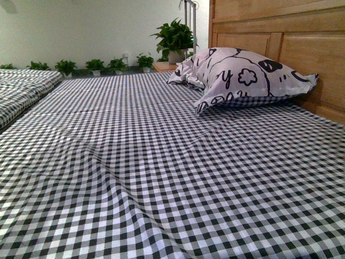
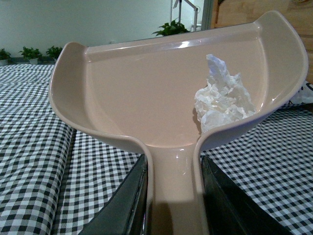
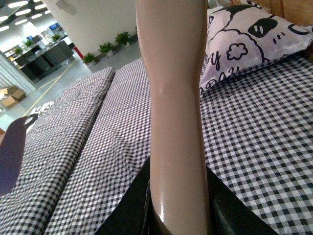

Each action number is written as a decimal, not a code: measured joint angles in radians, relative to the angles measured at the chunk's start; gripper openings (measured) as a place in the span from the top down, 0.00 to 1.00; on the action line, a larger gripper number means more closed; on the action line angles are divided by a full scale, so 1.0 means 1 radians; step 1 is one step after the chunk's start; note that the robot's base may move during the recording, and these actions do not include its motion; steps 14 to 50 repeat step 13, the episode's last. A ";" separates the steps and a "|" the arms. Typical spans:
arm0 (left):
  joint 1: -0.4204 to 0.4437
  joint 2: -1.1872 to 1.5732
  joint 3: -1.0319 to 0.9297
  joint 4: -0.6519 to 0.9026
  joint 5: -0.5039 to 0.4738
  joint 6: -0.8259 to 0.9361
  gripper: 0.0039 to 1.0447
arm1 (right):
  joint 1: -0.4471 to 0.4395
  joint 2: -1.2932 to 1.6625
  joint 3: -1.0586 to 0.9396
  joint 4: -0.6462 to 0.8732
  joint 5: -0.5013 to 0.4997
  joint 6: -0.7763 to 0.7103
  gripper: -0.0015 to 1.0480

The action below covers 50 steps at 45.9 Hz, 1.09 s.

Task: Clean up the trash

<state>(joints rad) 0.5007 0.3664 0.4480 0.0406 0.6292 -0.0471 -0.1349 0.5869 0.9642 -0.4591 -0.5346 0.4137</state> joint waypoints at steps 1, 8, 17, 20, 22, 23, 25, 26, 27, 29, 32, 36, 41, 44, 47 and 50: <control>0.000 0.000 0.000 0.000 0.000 0.000 0.73 | 0.000 0.000 0.000 0.000 0.000 0.000 0.81; -0.001 0.000 0.000 0.000 0.000 0.000 0.73 | 0.000 0.000 0.000 0.000 0.000 0.000 0.81; -0.001 0.000 0.000 0.000 0.000 0.000 0.73 | 0.000 0.000 0.000 0.000 0.000 0.000 0.81; -0.001 0.000 0.000 0.000 0.000 0.000 0.73 | 0.000 0.000 0.000 0.000 0.000 0.000 0.81; -0.001 0.000 0.000 0.000 0.000 0.000 0.73 | 0.000 0.000 0.000 0.000 0.000 0.000 0.81; -0.001 0.000 0.000 0.000 0.000 0.000 0.73 | 0.000 0.000 0.000 0.000 0.000 0.000 0.81; -0.001 0.000 0.000 0.000 0.000 0.000 0.73 | 0.000 0.000 0.000 0.000 0.000 0.000 0.81; -0.001 0.000 0.000 0.000 0.000 0.000 0.73 | 0.000 0.000 0.000 0.000 0.000 0.000 0.81; -0.001 0.000 0.000 0.000 0.000 0.000 0.73 | 0.000 0.000 0.000 0.000 0.000 0.000 0.81; -0.001 0.000 0.000 0.000 0.000 0.000 0.73 | 0.000 0.000 0.000 0.000 0.000 0.000 0.81; -0.001 0.000 0.000 0.000 0.000 0.000 0.73 | 0.000 0.000 0.000 0.000 0.000 0.000 0.81; -0.001 0.000 0.000 0.000 0.000 0.000 0.73 | 0.000 0.000 0.000 0.000 0.000 0.000 0.81; -0.001 0.000 0.000 0.000 0.000 0.000 0.73 | 0.000 0.000 0.000 0.000 0.000 0.000 0.81; -0.001 0.000 0.000 0.000 0.000 0.000 0.73 | 0.000 0.000 0.000 0.000 0.000 0.000 0.81; -0.001 0.000 0.000 0.000 0.000 0.000 0.73 | 0.000 0.000 0.000 0.000 0.000 0.000 0.81; -0.001 0.000 0.000 0.000 0.000 0.000 0.73 | 0.000 0.000 0.000 0.000 0.000 0.000 0.81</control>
